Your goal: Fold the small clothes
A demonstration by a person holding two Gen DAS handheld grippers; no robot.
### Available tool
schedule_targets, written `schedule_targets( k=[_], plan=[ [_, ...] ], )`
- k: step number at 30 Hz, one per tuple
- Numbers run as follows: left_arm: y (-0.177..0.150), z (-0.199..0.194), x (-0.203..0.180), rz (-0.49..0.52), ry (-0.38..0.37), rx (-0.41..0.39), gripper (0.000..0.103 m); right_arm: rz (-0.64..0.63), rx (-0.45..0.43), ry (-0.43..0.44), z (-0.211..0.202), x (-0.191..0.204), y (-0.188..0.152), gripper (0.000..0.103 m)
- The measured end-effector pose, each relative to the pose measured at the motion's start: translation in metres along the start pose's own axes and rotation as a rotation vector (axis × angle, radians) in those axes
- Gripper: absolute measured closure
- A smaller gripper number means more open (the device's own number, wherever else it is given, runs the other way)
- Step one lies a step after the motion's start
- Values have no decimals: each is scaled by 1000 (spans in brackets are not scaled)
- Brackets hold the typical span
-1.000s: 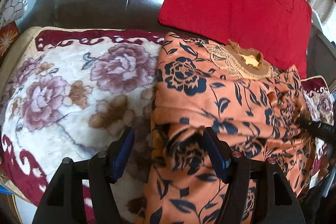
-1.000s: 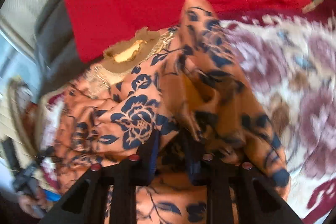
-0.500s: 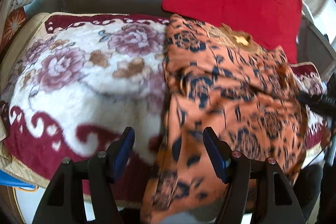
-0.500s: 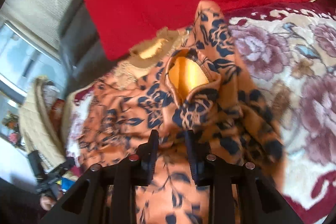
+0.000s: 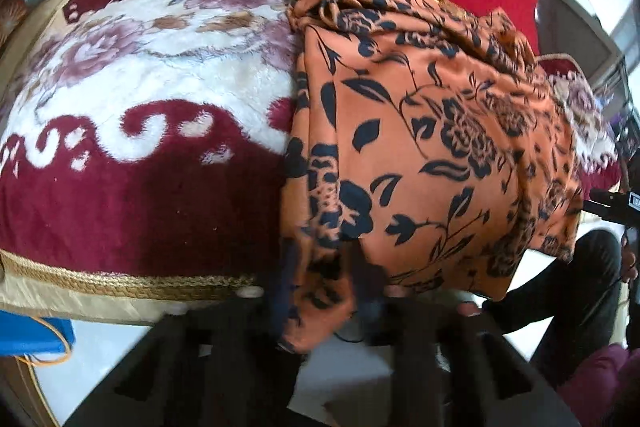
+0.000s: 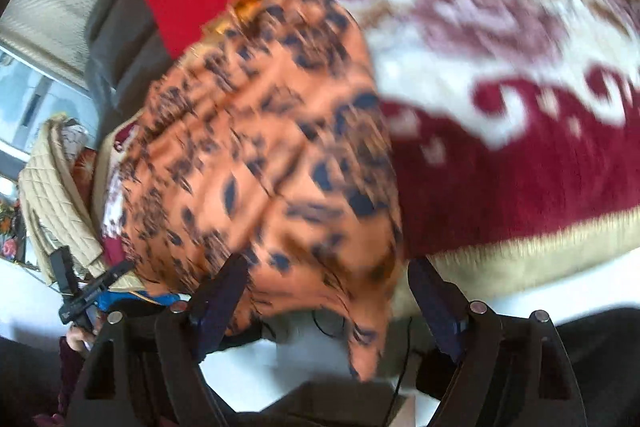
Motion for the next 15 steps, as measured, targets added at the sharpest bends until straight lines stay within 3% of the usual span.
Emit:
schedule_targets(
  k=[4,6,7,8,10,11,12,13,14,15],
  plan=[
    [-2,-3,-3,16,-37,-14,82,88,30,-3,16,-17,-8,18],
    [-3,1,-1,14,-1,3,69,87,49,-23,25,-19,-10,18],
    [-4,5,-2,1,16,24,50,87,65,-40,31,-21,-11,18],
    [-6,7,0,-15,22,32,44,89,72,-49,38,-21,-13,18],
    [-10,11,1,-25,-19,38,44,76,67,-63,46,-20,-13,19],
    [-10,12,0,-31,-34,39,55,60,74,-72,51,-16,-13,21],
    [-9,13,0,-41,-40,40,65,45,91,-70,56,-12,-14,34],
    [-9,14,1,-45,-40,48,87,25,116,-70,62,-7,-14,60],
    [-9,14,0,-45,-36,53,95,-6,128,-129,62,-2,-16,66],
    [-9,12,-1,-35,-42,51,95,-28,131,-129,61,3,-17,74]
  ],
)
Point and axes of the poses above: each gripper's, at about its wrist camera, not at the fingertips, and z roughly the way its jaws point, x to its left, y to its top, the point moved 2 cm from there along z, roughly the way its jaws point, and after that the axes turned 8 degrees about x, right-handed, at the moved point
